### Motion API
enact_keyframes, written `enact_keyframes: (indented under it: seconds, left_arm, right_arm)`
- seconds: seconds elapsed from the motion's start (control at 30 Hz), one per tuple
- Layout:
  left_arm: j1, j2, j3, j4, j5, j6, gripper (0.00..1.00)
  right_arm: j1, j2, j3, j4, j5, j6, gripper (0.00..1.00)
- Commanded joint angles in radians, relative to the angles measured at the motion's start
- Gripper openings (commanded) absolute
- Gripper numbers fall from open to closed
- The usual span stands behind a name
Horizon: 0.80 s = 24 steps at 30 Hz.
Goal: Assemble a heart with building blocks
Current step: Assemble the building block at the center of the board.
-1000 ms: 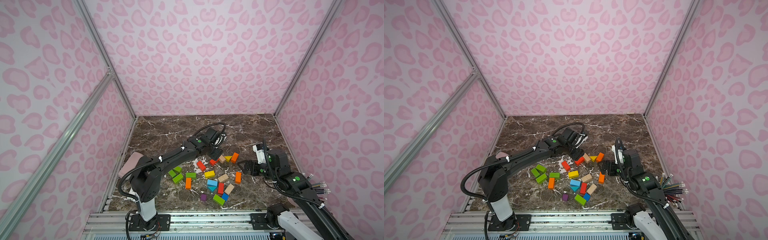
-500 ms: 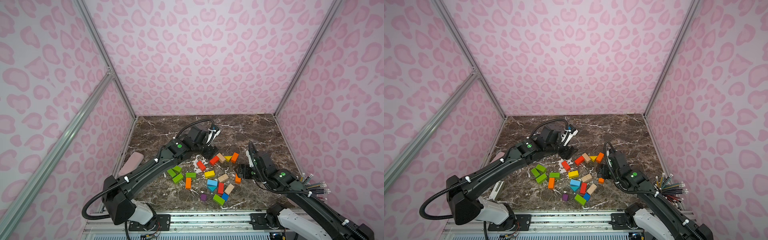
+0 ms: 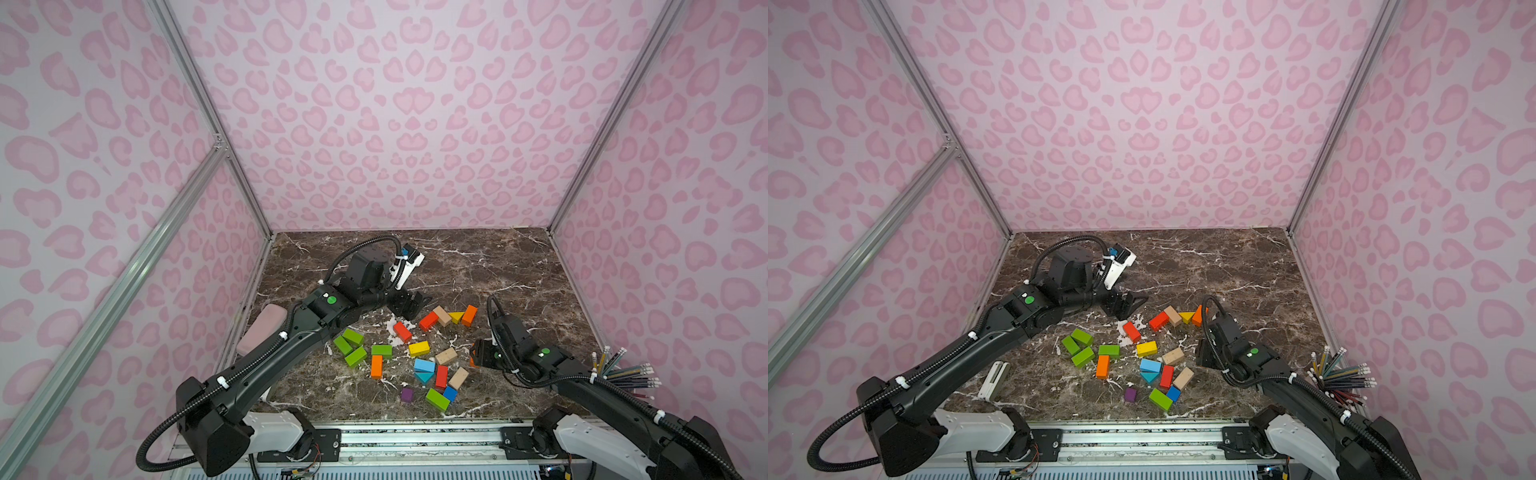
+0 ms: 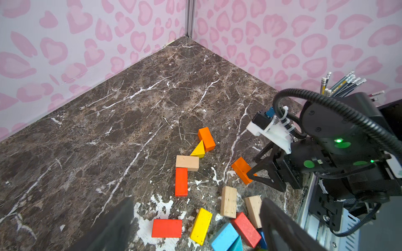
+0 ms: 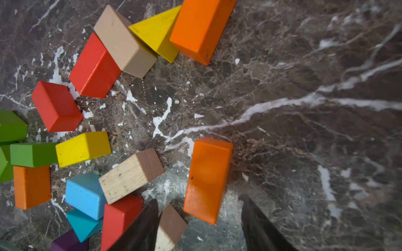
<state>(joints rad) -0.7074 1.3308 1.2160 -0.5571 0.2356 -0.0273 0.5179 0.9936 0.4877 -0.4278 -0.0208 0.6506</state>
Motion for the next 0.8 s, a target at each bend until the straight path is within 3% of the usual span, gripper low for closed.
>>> enact_keyframes:
  seconds: [0.0,0.4,0.77]
  left_arm:
    - [0.004,-0.005,-0.004,0.052,0.020,-0.006,0.98]
    - [0.008,0.005,-0.007,0.061,-0.003,-0.010,0.97]
    - [0.009,0.008,-0.012,0.057,-0.016,-0.008,0.98]
  right_arm:
    - [0.001,0.023,-0.006,0.053,0.017,0.002,0.60]
    - [0.004,0.151,0.008,0.060,0.006,-0.035,0.55]
    - [0.004,0.172,0.044,-0.046,0.105,0.025,0.57]
